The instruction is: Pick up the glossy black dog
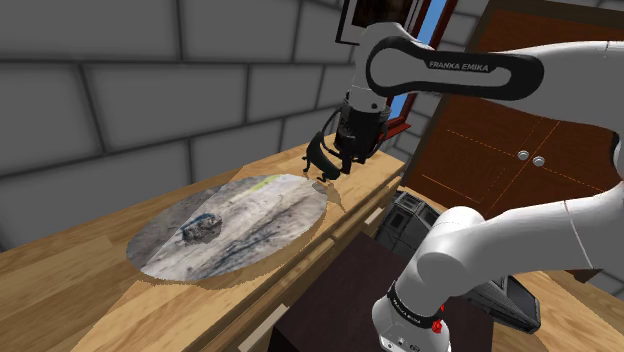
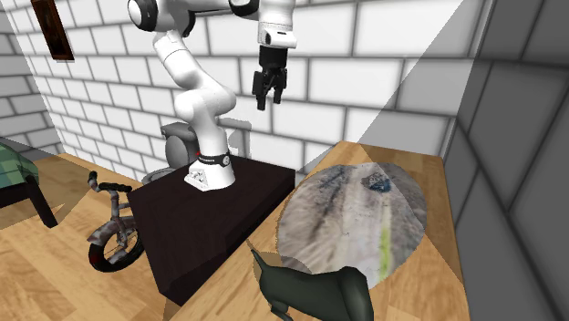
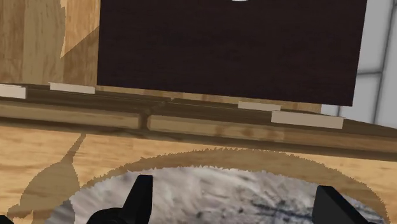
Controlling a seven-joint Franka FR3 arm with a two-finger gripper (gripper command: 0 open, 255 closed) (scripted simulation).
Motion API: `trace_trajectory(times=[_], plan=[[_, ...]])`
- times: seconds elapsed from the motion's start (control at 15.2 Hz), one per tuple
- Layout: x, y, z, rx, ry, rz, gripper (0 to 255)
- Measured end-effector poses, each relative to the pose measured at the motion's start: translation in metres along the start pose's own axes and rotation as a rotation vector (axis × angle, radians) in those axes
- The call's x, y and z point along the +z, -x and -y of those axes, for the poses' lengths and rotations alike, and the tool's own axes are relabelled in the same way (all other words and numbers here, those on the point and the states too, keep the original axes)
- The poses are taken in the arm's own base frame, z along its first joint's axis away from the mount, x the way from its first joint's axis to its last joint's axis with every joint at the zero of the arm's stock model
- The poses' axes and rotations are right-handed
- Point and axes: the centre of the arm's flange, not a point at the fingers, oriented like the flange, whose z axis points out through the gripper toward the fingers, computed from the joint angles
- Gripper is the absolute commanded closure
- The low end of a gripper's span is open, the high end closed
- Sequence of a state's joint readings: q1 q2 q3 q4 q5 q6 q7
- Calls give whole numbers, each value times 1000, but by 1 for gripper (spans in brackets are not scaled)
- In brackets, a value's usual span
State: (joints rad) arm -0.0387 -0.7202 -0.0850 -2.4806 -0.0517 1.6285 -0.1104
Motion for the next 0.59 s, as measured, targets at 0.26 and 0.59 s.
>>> trace_trajectory(times=[0.26,0.59], plan=[[28,-12,-40,-35,22,-21,0],[58,-33,-85,-78,49,-48,0]])
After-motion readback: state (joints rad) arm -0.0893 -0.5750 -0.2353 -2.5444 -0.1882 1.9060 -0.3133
